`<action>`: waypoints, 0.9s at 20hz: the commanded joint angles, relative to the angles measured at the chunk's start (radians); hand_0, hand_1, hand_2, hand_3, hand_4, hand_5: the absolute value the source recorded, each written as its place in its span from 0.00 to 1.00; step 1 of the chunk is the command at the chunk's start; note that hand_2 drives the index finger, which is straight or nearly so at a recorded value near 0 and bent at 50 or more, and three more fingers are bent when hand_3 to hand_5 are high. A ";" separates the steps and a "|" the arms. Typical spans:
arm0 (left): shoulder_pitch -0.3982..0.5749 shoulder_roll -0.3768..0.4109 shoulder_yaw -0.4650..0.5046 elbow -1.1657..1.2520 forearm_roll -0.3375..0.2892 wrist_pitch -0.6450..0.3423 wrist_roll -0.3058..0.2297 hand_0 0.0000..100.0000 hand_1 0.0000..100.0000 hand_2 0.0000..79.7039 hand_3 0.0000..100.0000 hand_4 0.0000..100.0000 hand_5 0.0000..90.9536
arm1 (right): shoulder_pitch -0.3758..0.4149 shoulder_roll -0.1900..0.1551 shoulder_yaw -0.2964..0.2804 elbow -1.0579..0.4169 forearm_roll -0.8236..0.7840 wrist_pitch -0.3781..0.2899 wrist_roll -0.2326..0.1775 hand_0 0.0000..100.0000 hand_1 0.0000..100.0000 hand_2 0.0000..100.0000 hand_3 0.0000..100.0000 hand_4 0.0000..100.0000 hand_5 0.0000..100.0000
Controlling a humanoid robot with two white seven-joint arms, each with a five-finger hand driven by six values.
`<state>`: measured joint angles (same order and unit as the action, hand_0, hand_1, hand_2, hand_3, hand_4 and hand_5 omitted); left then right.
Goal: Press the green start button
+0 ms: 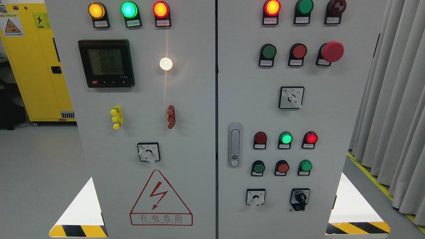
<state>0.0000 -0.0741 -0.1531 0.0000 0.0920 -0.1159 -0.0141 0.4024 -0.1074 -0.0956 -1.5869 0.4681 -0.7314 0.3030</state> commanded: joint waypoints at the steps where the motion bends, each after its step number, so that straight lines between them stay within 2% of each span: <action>1: 0.006 -0.029 -0.002 -0.029 0.000 0.001 0.000 0.12 0.56 0.00 0.00 0.00 0.00 | -0.057 0.005 -0.030 -0.289 0.108 0.001 -0.001 0.19 0.52 0.00 0.41 0.45 0.36; 5: 0.006 -0.029 -0.002 -0.029 -0.002 0.001 0.000 0.12 0.56 0.00 0.00 0.00 0.00 | -0.193 0.005 -0.102 -0.329 0.254 0.000 -0.002 0.23 0.54 0.00 0.53 0.53 0.40; 6: 0.006 -0.029 -0.002 -0.029 0.000 0.002 0.000 0.12 0.56 0.00 0.00 0.00 0.00 | -0.232 0.005 -0.113 -0.332 0.276 0.000 -0.002 0.24 0.55 0.00 0.60 0.58 0.43; 7: 0.006 -0.029 -0.002 -0.029 0.000 0.001 0.000 0.12 0.56 0.00 0.00 0.00 0.00 | -0.269 0.003 -0.121 -0.331 0.296 0.001 -0.002 0.25 0.55 0.00 0.62 0.60 0.44; 9: 0.006 -0.029 -0.002 -0.029 0.000 0.001 0.000 0.12 0.56 0.00 0.00 0.00 0.00 | -0.325 0.003 -0.128 -0.332 0.340 0.001 -0.002 0.26 0.56 0.00 0.70 0.67 0.52; 10: 0.006 -0.029 -0.002 -0.029 0.000 0.001 0.000 0.12 0.56 0.00 0.00 0.00 0.00 | -0.345 0.003 -0.130 -0.337 0.360 0.001 -0.004 0.26 0.57 0.00 0.70 0.67 0.52; 12: 0.006 -0.029 -0.002 -0.029 0.000 0.001 0.000 0.12 0.56 0.00 0.00 0.00 0.00 | -0.381 0.005 -0.130 -0.340 0.405 0.004 -0.004 0.27 0.58 0.00 0.73 0.75 0.62; 15: 0.006 -0.029 -0.002 -0.029 0.000 0.001 0.000 0.12 0.56 0.00 0.00 0.00 0.00 | -0.430 0.006 -0.130 -0.338 0.475 0.010 -0.010 0.27 0.60 0.00 0.74 0.77 0.66; 18: 0.006 -0.029 -0.002 -0.029 0.000 0.002 0.000 0.12 0.56 0.00 0.00 0.00 0.00 | -0.471 0.003 -0.127 -0.340 0.533 0.061 -0.012 0.27 0.61 0.00 0.72 0.78 0.70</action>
<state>0.0000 -0.0969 -0.1545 0.0000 0.0919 -0.1152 -0.0142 0.0307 -0.1037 -0.1911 -1.8549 0.8857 -0.7013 0.2915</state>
